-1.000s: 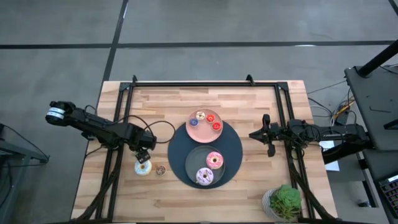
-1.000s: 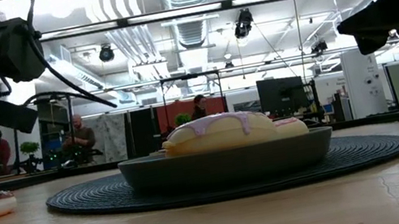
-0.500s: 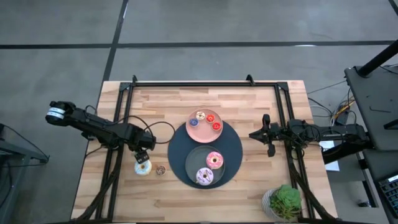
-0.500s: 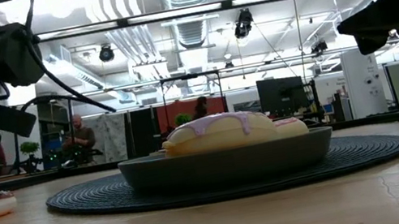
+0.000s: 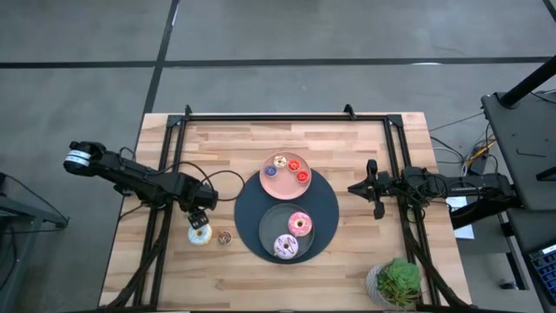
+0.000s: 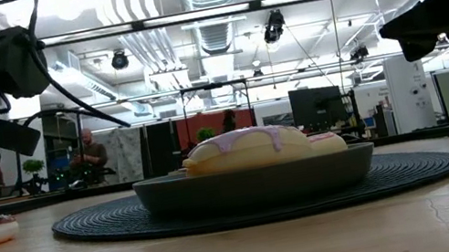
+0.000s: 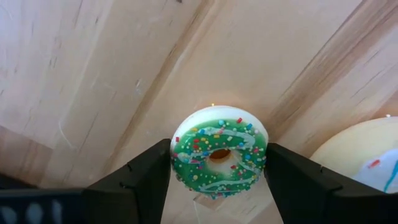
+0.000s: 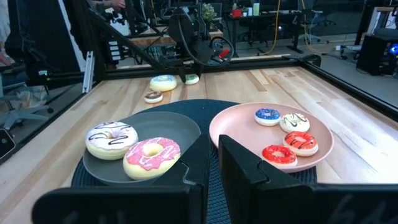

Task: Pick & Place donuts
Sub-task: Put the small green donut on the pink plate

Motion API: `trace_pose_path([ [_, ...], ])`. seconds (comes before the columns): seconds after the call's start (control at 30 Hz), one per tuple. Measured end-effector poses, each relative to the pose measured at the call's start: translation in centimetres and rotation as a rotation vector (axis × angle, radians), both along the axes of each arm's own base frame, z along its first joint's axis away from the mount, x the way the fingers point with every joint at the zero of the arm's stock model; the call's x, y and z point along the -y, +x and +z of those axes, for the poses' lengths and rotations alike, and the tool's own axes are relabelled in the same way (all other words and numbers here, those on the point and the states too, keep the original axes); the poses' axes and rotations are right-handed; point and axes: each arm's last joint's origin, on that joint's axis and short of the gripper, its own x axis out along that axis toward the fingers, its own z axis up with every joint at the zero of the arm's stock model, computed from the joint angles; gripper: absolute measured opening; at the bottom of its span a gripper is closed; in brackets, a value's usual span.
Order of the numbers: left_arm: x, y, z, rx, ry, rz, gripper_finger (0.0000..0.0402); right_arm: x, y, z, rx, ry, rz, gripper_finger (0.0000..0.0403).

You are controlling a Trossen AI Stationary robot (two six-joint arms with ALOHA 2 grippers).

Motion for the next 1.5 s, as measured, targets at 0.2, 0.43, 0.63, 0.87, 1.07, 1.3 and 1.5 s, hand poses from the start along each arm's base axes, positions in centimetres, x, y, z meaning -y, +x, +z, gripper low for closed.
trace_pose_path([
  [0.2,0.03,0.01,0.0,0.0,-0.01,0.006,0.022,0.0,0.0,-0.01,0.0,0.0,0.0,0.0029],
  [0.43,0.06,0.02,0.0,-0.001,-0.021,0.02,0.0219,0.0,0.0,-0.01,-0.001,0.0,0.0,0.0029],
  [0.63,0.07,0.05,0.0,0.002,-0.021,0.024,0.0219,0.0,0.0,0.0,0.0,0.0,0.0,0.0029],
  [0.87,0.08,0.11,0.06,0.005,-0.022,0.026,0.0219,0.0,0.0,-0.01,0.0,0.0,0.0,0.0029],
  [1.07,0.08,0.15,0.09,0.007,-0.022,0.032,0.0219,0.0,0.0,-0.01,0.0,0.0,0.0,0.0029],
  [1.3,0.08,0.1,0.03,0.005,-0.022,0.033,0.0219,0.0,0.0,0.0,0.0,0.0,0.0,0.0029],
  [1.5,0.07,0.08,0.0,0.004,-0.021,0.035,0.0208,0.0,0.0,-0.01,0.0,0.0,0.0,0.0029],
])
